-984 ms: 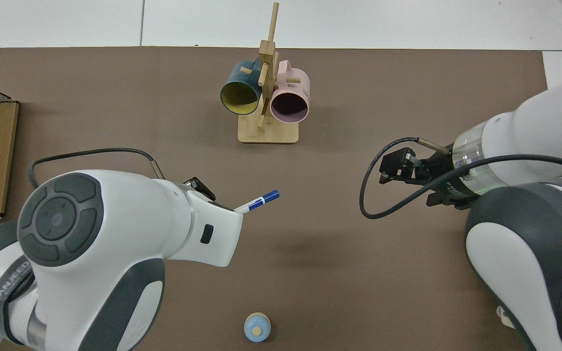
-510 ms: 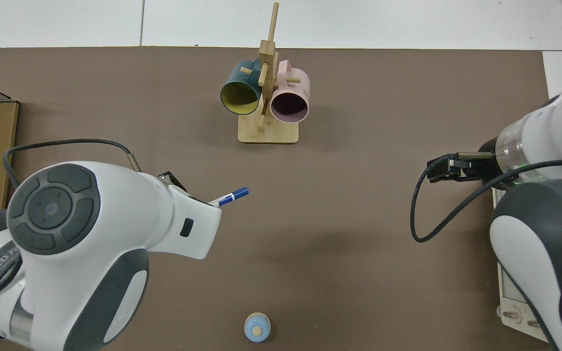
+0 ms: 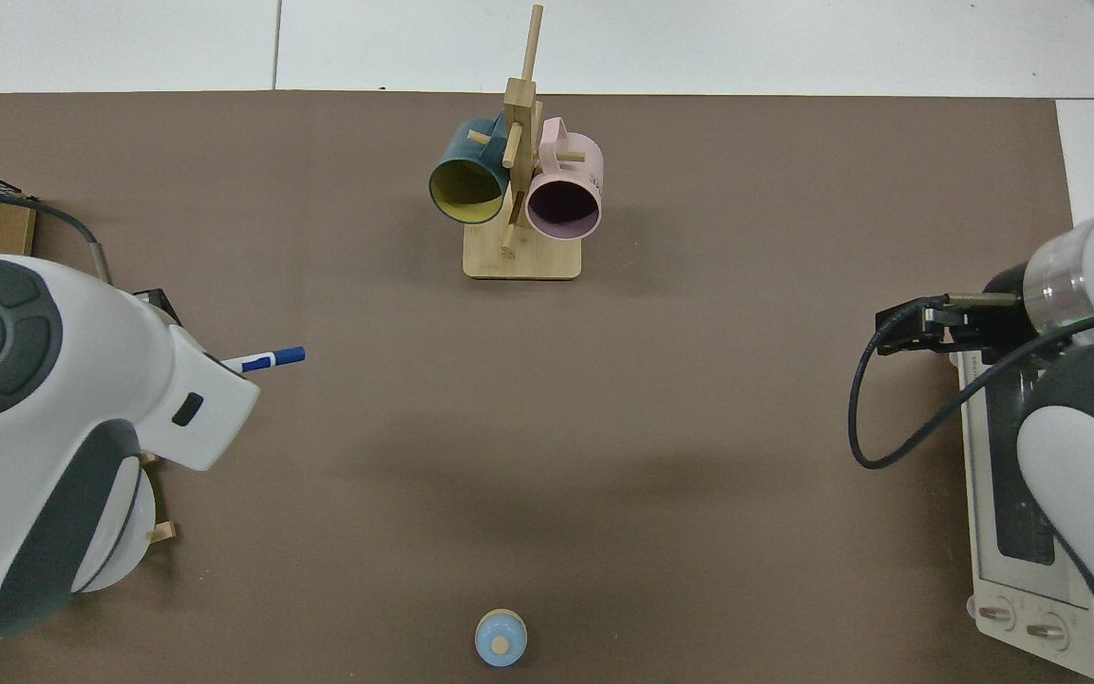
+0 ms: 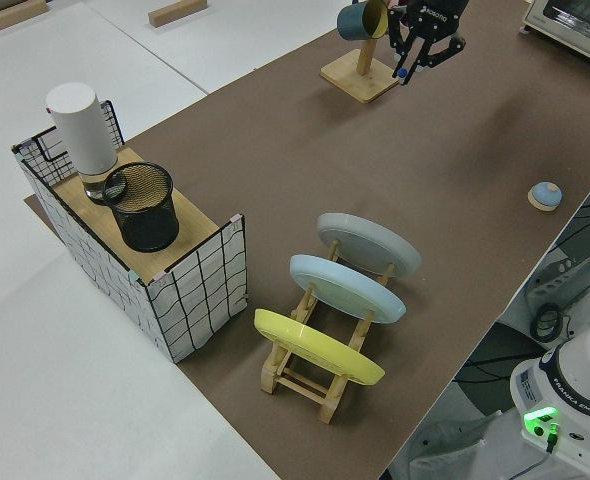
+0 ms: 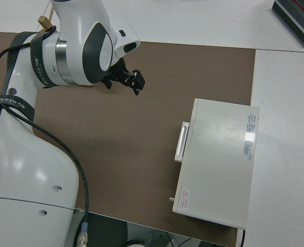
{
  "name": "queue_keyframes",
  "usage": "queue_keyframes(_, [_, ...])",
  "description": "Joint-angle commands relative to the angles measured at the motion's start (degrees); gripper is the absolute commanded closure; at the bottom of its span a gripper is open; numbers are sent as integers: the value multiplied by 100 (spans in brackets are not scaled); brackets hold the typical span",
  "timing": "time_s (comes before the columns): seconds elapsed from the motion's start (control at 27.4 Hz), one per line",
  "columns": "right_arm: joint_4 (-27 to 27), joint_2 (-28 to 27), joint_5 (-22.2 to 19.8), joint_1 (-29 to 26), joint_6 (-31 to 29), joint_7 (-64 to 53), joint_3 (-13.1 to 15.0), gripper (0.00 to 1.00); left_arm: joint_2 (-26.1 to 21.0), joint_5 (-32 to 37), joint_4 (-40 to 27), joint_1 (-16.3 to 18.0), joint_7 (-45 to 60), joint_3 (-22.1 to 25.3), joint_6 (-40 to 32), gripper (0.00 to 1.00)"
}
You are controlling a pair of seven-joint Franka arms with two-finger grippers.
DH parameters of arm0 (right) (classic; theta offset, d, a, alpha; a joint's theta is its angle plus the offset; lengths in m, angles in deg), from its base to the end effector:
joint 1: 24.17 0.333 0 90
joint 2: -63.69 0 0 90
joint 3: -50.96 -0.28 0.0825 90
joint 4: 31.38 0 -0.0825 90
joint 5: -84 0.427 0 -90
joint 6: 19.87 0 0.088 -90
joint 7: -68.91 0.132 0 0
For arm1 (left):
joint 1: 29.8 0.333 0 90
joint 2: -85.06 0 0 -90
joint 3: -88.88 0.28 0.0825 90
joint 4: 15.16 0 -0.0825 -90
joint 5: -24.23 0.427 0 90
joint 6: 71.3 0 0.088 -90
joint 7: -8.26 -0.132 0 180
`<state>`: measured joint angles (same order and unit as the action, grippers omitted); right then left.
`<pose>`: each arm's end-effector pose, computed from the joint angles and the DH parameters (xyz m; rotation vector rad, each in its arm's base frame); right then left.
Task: Put markers into pen holder
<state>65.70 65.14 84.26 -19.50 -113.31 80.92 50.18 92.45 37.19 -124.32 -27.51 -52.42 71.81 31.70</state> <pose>0.5886 0.0568 0.5199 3.1342 -0.1802 -0.0603 0.5590 -0.1268 0.4852 -2.2471 1.8254 0.1272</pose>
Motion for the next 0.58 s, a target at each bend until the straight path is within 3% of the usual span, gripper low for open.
queue_keyframes(0.0, [-523, 4, -62, -159, 467, -357, -28, 0, 114, 584, -44, 351, -541, -52, -70, 100])
queue_keyframes(0.36, [-216, 215, -106, -361, 397, -973, -28, 0, -79, 1788, 263, 957, -1938, -52, 80, 100])
queue_keyframes(0.55, [-233, 207, -27, -361, 397, -911, -28, 0, -193, 2272, 395, 1309, -2755, -43, 483, 100])
